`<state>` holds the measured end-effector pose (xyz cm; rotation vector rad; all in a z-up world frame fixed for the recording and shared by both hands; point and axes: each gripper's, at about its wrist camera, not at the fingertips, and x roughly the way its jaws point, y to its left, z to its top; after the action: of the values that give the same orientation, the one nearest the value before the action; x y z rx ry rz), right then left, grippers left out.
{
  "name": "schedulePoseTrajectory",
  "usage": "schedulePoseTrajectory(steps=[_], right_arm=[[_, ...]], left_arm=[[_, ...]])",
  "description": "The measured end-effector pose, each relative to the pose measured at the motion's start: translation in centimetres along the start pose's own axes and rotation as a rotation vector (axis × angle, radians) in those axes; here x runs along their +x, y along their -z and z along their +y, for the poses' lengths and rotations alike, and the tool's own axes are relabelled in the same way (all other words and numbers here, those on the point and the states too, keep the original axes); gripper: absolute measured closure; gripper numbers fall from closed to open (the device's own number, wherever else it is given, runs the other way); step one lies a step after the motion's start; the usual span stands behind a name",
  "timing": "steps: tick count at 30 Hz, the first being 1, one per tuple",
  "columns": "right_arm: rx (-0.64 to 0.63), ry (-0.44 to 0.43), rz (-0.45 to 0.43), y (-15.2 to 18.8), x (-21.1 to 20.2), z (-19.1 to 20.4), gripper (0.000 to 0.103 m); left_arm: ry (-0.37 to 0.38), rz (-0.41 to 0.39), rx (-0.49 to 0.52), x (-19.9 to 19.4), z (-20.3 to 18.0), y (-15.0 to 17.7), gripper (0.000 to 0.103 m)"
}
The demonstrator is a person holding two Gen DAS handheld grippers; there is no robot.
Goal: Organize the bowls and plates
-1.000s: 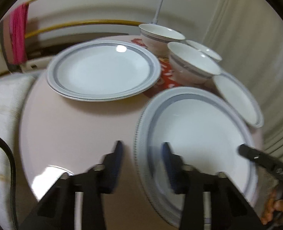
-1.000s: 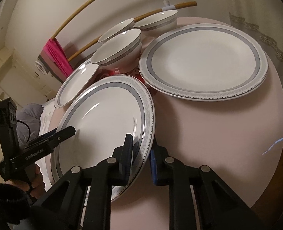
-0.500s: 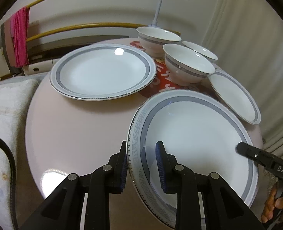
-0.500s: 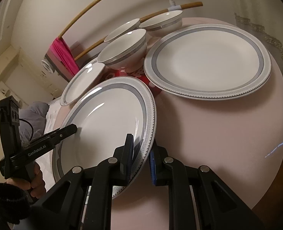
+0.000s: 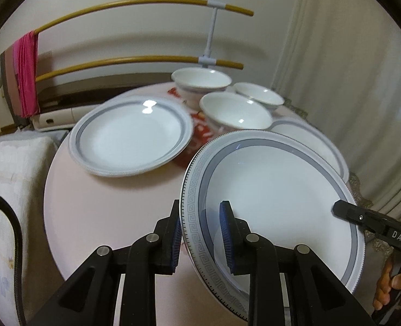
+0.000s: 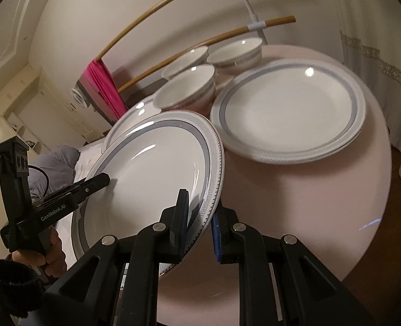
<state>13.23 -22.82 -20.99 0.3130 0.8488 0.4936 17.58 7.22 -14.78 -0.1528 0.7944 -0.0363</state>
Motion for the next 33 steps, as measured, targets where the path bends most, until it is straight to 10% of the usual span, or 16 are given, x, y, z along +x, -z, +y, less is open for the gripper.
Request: schedulePoseTrajectory(steps=[33], right_arm=[[-0.041, 0.17, -0.03, -7.9, -1.0, -13.0, 0.086]], left_arm=[[0.04, 0.026, 0.01, 12.1, -12.7, -5.9, 0.081]])
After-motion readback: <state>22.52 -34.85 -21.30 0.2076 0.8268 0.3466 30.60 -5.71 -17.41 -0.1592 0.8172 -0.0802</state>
